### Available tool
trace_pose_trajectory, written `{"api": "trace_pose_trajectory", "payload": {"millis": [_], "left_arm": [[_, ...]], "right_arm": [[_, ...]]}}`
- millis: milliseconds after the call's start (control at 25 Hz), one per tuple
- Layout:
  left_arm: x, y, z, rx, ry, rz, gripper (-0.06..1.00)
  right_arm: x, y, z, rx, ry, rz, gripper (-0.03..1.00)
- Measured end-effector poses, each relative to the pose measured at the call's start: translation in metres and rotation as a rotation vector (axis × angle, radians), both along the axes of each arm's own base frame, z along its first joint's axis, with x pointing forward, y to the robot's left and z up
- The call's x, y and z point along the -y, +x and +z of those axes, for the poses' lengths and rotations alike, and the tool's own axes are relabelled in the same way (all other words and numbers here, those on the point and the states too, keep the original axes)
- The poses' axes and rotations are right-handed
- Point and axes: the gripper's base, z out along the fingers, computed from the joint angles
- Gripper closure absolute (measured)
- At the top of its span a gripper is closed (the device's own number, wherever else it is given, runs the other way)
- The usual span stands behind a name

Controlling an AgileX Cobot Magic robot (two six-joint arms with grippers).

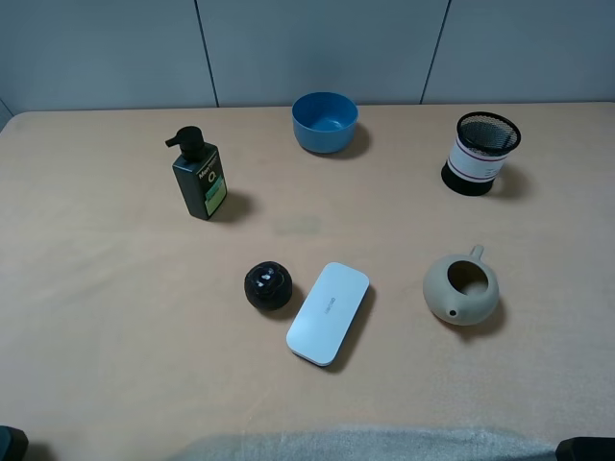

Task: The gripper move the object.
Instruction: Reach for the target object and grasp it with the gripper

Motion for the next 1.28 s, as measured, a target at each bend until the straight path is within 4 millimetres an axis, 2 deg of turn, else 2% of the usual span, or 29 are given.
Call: {"api": "trace_pose_trajectory", "payload": {"millis": [1280], "left_arm": [[0.0, 0.0, 0.0, 0.0, 0.0, 0.0, 0.0]], "right_arm": [[0.0003, 0.0, 0.0, 0.0, 0.009, -0.008, 0.27]]}}
